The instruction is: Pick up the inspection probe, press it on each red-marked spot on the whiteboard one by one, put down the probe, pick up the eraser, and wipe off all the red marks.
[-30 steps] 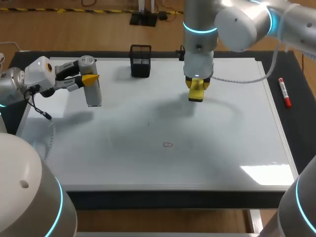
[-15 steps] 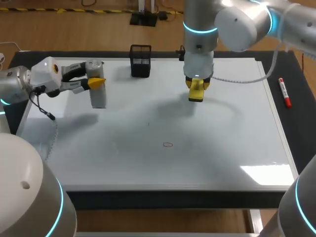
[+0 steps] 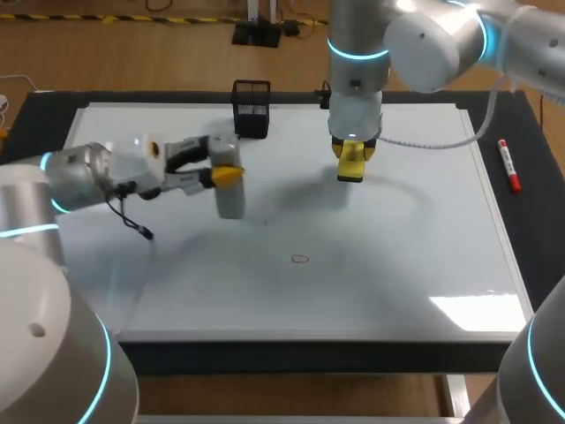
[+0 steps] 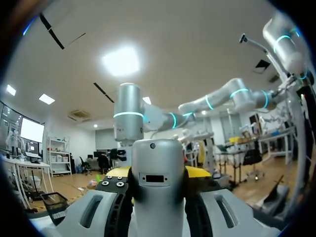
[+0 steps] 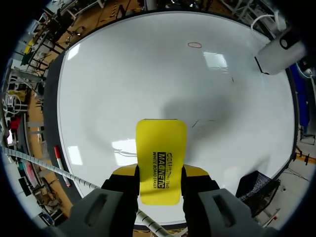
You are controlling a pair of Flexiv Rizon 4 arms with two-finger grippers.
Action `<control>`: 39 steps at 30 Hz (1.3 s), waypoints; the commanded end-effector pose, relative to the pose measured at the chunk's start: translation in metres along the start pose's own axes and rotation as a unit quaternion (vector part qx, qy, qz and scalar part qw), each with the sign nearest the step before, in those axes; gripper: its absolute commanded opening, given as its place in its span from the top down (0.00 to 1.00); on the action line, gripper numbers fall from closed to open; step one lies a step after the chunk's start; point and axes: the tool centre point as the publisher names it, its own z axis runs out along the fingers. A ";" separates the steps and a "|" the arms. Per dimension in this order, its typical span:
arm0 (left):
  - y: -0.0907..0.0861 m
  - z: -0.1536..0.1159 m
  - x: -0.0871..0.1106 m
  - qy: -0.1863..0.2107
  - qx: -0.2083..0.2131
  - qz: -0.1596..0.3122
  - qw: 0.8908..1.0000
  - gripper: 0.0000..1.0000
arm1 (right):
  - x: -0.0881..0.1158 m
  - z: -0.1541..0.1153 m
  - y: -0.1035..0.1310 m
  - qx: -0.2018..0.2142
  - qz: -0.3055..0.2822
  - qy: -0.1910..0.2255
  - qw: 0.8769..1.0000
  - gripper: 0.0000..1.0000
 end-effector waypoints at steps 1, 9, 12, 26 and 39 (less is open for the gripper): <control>0.014 0.031 0.015 0.009 -0.004 0.004 1.000 1.00 | 0.001 -0.001 0.000 0.001 -0.001 0.001 1.000 1.00; 0.035 0.063 0.041 0.030 0.028 -0.030 0.999 1.00 | 0.001 -0.001 0.000 0.001 -0.001 0.001 1.000 1.00; 0.042 0.071 0.048 0.037 0.038 -0.044 0.998 1.00 | 0.001 -0.001 0.000 0.001 -0.001 0.001 1.000 1.00; 0.056 0.088 0.058 0.037 0.051 -0.069 0.996 1.00 | 0.001 -0.001 0.000 0.001 -0.001 0.001 1.000 1.00; 0.067 0.098 0.056 0.034 0.047 -0.082 0.995 1.00 | 0.001 -0.001 0.000 0.001 -0.001 0.001 1.000 1.00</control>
